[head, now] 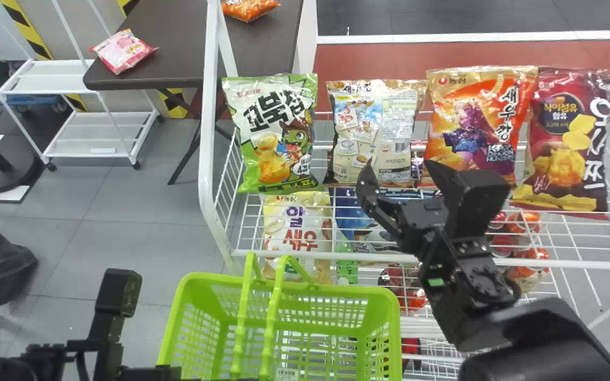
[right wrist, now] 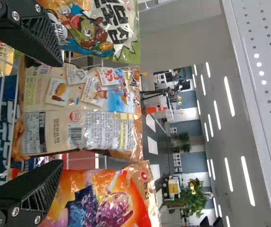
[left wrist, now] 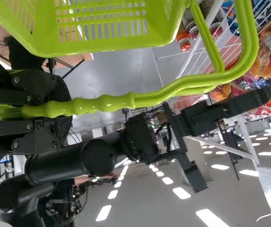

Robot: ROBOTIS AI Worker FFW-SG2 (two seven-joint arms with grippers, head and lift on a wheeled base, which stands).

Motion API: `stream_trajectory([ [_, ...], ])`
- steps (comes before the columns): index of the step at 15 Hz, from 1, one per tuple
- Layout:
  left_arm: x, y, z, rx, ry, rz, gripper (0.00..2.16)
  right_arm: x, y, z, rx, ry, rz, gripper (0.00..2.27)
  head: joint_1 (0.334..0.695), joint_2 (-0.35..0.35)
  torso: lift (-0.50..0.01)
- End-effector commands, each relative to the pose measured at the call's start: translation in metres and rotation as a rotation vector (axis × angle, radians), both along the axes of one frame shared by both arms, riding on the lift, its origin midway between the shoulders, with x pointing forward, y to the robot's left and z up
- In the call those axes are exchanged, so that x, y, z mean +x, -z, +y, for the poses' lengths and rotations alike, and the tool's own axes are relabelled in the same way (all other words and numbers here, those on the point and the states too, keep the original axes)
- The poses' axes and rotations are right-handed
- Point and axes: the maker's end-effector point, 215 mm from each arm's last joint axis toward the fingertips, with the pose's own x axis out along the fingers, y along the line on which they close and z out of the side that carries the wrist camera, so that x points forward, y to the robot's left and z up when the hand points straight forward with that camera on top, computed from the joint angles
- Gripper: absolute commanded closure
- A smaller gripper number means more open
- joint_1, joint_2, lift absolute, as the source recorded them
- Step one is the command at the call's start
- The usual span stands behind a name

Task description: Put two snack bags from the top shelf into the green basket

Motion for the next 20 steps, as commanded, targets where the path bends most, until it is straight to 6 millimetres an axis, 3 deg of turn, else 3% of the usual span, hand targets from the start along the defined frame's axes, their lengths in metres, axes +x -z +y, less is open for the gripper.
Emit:
stream_trajectory([
  [1,0.000,0.000,-0.001,0.002,0.005,0.001,2.15,0.026,0.001,0.012,-0.030,-0.001,-0.006,0.08,0.695,0.122,-0.001],
  [9,0.000,0.004,-0.002,0.009,0.015,0.006,2.15,0.092,0.026,0.031,-0.162,-0.055,0.030,0.13,0.695,0.140,-0.001],
  [12,0.000,0.005,-0.002,0.007,0.016,0.011,2.15,0.089,0.027,0.041,-0.165,-0.088,0.029,0.79,0.695,0.154,-0.001],
  [14,0.001,0.006,-0.002,0.006,0.014,0.013,2.15,0.089,0.029,0.042,-0.166,-0.096,0.035,1.44,0.695,0.161,-0.001],
  [15,0.002,0.006,-0.002,0.005,0.015,0.013,2.15,0.088,0.030,0.043,-0.172,-0.106,0.034,1.67,0.695,0.163,-0.001],
  [16,0.002,0.006,-0.002,0.005,0.015,0.013,2.15,0.087,0.031,0.042,-0.178,-0.112,0.033,1.70,0.695,0.164,-0.001],
  [17,0.001,0.006,-0.002,0.004,0.014,0.015,2.15,0.087,0.032,0.040,-0.186,-0.109,0.031,2.01,0.695,0.165,-0.001],
  [20,0.001,0.006,-0.001,0.002,0.013,0.017,2.15,0.084,0.033,0.037,-0.215,-0.104,0.022,2.14,0.695,0.162,-0.001],
])
